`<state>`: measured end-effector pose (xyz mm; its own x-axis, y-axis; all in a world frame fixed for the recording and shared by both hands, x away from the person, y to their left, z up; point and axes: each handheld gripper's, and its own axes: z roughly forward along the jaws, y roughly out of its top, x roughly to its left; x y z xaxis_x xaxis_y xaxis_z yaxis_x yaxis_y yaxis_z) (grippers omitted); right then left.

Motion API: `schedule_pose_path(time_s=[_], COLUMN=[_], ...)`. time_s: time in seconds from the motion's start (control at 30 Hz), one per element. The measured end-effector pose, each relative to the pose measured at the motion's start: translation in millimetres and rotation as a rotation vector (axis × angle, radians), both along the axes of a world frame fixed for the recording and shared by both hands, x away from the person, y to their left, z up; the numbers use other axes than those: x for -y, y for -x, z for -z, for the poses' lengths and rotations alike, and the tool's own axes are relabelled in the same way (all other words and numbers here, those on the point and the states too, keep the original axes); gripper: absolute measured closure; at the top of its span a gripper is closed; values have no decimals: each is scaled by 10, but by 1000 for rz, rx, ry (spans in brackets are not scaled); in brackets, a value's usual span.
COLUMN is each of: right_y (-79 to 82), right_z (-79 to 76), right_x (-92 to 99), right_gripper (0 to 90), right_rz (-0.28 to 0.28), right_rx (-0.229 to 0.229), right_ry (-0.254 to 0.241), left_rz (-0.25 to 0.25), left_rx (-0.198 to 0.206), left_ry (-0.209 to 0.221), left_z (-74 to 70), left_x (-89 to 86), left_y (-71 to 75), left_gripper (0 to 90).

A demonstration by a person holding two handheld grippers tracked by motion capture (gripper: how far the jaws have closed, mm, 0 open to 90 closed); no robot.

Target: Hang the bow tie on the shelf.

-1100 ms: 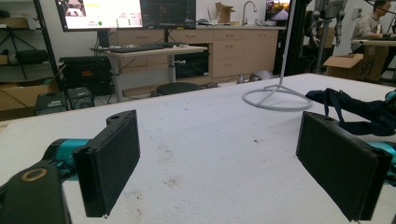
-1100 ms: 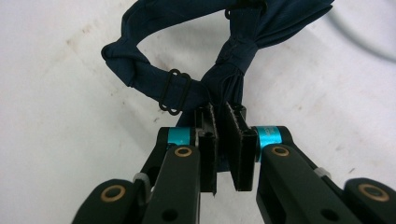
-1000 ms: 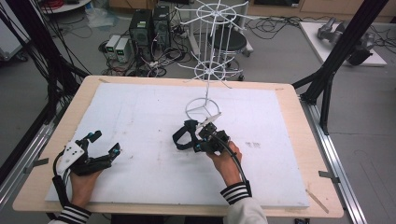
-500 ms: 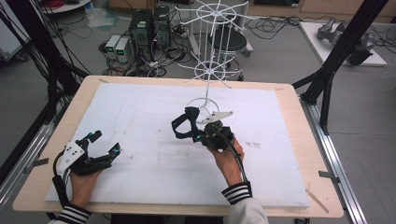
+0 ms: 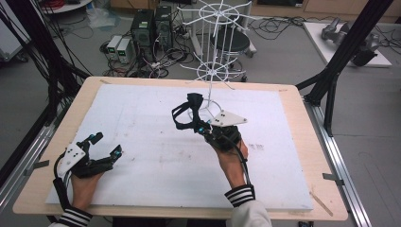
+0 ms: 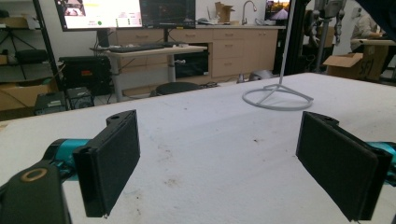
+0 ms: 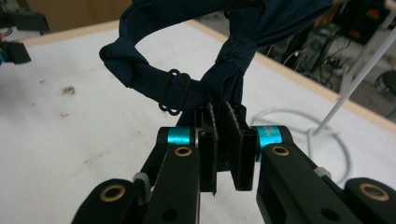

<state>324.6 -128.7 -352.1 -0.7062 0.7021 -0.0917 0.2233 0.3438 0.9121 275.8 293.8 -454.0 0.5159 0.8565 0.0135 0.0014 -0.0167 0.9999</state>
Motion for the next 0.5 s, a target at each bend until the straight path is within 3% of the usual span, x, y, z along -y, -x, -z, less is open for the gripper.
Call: schedule_pose_path(time_s=[0.3, 0.5], right_y=[48, 58], right_z=[-61, -75], right_x=[41, 62], right_gripper=[837, 838], right_rz=[34, 41], right_rx=[78, 83], right_ry=[-55, -74], left_rz=[1, 2], left_rx=[-1, -2], left_ry=[0, 2], left_z=[0, 0], left_x=[1, 5], left_y=[0, 1], left_gripper=[140, 140])
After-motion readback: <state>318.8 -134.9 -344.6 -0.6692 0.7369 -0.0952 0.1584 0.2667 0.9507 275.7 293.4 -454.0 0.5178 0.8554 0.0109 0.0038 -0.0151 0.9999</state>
